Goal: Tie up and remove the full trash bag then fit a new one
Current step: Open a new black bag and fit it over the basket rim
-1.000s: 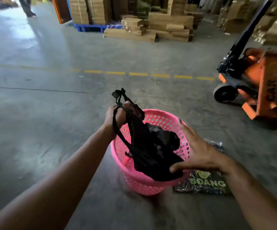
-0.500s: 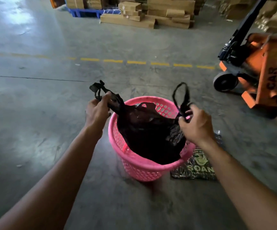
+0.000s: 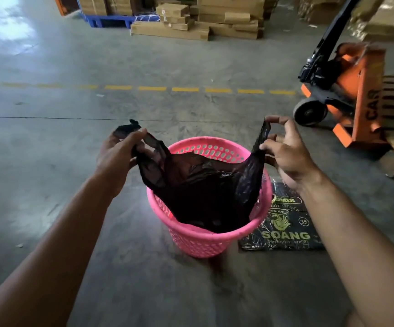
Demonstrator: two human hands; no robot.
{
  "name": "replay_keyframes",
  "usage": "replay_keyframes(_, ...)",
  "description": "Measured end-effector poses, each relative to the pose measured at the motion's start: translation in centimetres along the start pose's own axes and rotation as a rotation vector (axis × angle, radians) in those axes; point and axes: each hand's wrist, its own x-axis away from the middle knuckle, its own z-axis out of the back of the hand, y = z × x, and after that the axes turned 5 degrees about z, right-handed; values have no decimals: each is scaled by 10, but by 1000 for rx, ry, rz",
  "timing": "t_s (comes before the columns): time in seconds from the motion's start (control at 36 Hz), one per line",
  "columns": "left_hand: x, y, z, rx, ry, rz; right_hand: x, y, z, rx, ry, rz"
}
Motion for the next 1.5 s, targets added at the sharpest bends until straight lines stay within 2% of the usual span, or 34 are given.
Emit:
replay_keyframes(0.08,-8,4,14,-3,81,37,-3,-10,7,-52,-187,-26)
replay_keyframes(0.17,-17,4,33,-84,159,-9,-10,-18,18,166,-283,-53)
replay_keyframes(0.22,-17,5,46,-169,131,-104,-18,-20,27,295,-228,-74)
replay_keyframes(0.33,-12,11,66,-277,-56,-229,-33,-7,53,577,71,5)
replay_keyframes(0.39,-11,10,72,-462,-110,-266,-34,1,68,795,108,-7)
replay_keyframes(0.44,-14,4,76,-796,-121,-315,-31,5,80,1000,58,-95)
replay_keyframes(0.5,-14,-3,78,-1076,-127,-291,-26,11,90,1168,36,-177)
replay_keyframes(0.56,-12,-11,79,-1200,-141,-182,-18,12,93,1316,18,-251)
replay_keyframes(0.67,-5,-22,77,-1159,-53,-112,-1,11,91,1532,-88,-414)
replay_keyframes(0.75,3,-22,74,-1185,-149,-59,9,12,94,1614,-53,-417)
replay_keyframes(0.81,8,-19,77,-1216,-224,-5,11,11,95,1669,17,-346)
replay_keyframes(0.92,17,-9,80,-1183,-385,-4,11,0,90,1721,92,-160)
replay_keyframes(1.0,21,-4,85,-1164,-403,-30,12,-9,82,1696,-72,-54)
replay_keyframes(1.08,25,-6,96,-1229,-367,-45,18,-13,79,1494,-202,1)
replay_keyframes(1.19,33,-28,111,-1403,-380,-21,40,1,86,1297,-240,12)
replay_keyframes(1.36,45,-71,115,-1440,-561,48,91,53,100,1335,-450,-36)
replay_keyframes(1.42,45,-78,111,-1453,-544,40,99,68,105,1365,-461,-44)
replay_keyframes(1.5,34,-86,103,-1450,-415,-19,94,79,108,1356,-416,-51)
